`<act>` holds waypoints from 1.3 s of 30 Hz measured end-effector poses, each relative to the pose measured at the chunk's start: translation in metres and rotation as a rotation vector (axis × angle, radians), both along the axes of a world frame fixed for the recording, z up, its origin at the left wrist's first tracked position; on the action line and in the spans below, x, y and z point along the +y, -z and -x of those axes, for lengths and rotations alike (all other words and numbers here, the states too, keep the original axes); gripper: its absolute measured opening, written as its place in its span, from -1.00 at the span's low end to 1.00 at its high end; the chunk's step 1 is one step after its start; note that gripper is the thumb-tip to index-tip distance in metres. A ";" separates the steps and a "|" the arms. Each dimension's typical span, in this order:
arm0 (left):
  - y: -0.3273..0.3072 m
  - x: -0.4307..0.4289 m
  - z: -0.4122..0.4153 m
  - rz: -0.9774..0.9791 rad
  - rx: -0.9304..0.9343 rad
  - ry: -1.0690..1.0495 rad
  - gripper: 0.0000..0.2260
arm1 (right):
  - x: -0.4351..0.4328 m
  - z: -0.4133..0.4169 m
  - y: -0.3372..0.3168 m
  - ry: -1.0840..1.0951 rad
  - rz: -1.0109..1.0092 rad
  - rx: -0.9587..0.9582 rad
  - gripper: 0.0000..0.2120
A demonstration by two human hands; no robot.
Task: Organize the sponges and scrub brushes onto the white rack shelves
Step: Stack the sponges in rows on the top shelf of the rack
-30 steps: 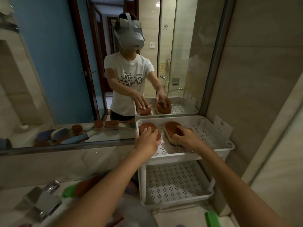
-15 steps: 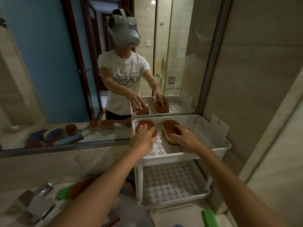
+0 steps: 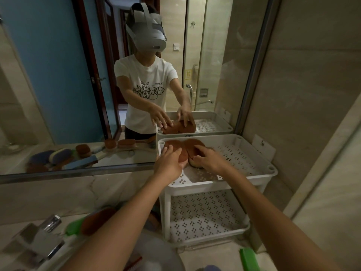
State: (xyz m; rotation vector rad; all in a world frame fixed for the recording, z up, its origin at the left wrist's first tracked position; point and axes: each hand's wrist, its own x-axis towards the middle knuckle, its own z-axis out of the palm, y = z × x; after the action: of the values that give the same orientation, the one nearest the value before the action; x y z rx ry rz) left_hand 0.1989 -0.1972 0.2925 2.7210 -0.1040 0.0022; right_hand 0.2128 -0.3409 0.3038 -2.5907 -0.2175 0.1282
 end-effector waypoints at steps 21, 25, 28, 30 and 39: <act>-0.026 0.029 0.031 0.800 -0.109 -0.168 -0.57 | 0.035 0.035 -0.008 0.111 -0.279 -0.343 -0.66; -0.018 0.070 0.063 0.783 -0.211 -0.341 -0.70 | 0.083 0.070 -0.002 0.056 -0.448 -0.544 -0.74; 0.015 0.111 0.093 0.765 -0.204 -0.483 -0.76 | 0.127 0.101 0.022 -0.039 -0.564 -0.592 -0.78; 0.054 0.137 0.113 0.742 -0.143 -0.592 -0.78 | 0.157 0.122 0.052 -0.137 -0.594 -0.498 -0.77; 0.237 0.190 0.183 0.605 0.574 -0.771 -0.72 | 0.206 0.155 0.264 -0.293 -0.285 0.581 -0.68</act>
State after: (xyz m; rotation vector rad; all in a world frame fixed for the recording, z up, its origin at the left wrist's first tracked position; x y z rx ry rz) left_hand 0.0154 -0.0076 0.0556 1.9115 0.9379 -0.4386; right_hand 0.0583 -0.1347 0.0395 -2.1190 -0.3650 0.8711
